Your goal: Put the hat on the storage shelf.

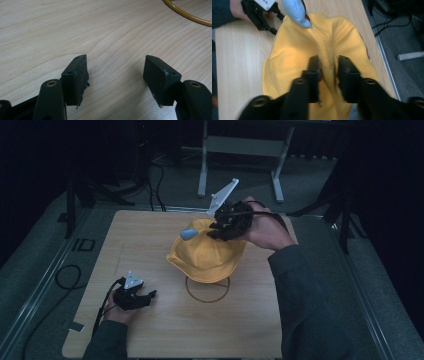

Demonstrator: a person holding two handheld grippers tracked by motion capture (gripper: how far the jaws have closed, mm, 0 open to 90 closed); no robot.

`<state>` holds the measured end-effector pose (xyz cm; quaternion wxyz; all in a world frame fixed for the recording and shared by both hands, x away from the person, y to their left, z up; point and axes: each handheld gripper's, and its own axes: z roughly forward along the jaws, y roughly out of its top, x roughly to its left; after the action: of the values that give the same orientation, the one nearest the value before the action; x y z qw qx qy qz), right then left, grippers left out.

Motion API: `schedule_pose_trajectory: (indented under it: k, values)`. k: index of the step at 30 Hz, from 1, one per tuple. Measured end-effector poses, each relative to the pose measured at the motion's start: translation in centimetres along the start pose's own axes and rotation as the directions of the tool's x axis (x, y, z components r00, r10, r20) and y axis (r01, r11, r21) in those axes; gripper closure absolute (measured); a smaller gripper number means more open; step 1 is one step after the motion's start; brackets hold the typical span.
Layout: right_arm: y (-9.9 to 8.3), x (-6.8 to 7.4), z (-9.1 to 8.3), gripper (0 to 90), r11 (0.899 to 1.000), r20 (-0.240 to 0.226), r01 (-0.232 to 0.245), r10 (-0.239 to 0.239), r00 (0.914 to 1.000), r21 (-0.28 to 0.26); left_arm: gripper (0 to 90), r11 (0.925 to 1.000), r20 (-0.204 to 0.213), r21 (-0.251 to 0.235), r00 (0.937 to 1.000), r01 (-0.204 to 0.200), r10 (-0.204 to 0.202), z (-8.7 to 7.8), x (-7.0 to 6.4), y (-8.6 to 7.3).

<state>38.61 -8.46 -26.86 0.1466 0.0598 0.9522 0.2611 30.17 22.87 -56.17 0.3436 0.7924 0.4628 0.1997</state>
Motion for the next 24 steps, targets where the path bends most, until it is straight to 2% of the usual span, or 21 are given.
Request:
schedule_pose_trajectory:
  k: [4,6,12,16,20,22,24]
  values:
    - [-0.3,-0.2,0.0,45.5,1.000,0.008,-0.019,0.019,0.9998,-0.011,36.6,1.0000,0.000,0.001,1.0000,0.000,0.000,0.0,0.0,0.0]
    - [-0.5,-0.2,0.1,38.8,1.000,0.030,-0.028,0.028,0.9992,-0.014,36.6,1.0000,0.000,0.001,1.0000,0.000,0.000,0.0,0.0,0.0]
    - [-0.7,-0.3,-0.2,29.1,0.999,0.051,-0.041,0.041,0.9978,-0.007,36.6,1.0000,0.000,0.001,1.0000,0.000,0.000,0.0,0.0,0.0]
    - [-0.9,-0.3,-1.0,20.4,0.998,0.087,-0.049,0.051,0.9949,-0.029,36.6,1.0000,0.000,0.000,1.0000,0.000,0.000,0.0,0.0,0.0]
    - [-1.2,-0.5,-1.7,14.5,0.996,0.121,-0.073,0.078,0.9895,-0.047,36.6,1.0000,0.000,0.000,1.0000,0.000,0.000,0.0,0.0,0.0]
    - [-1.4,-0.7,-2.4,10.2,0.994,0.155,-0.085,0.096,0.9833,-0.072,36.6,1.0000,0.000,0.000,1.0000,0.000,0.000,0.0,0.0,0.0]
    - [-1.8,-1.0,-3.3,9.9,0.988,0.176,-0.115,0.131,0.9756,-0.100,36.6,1.0000,0.000,0.001,1.0000,0.000,0.000,0.0,0.0,0.0]
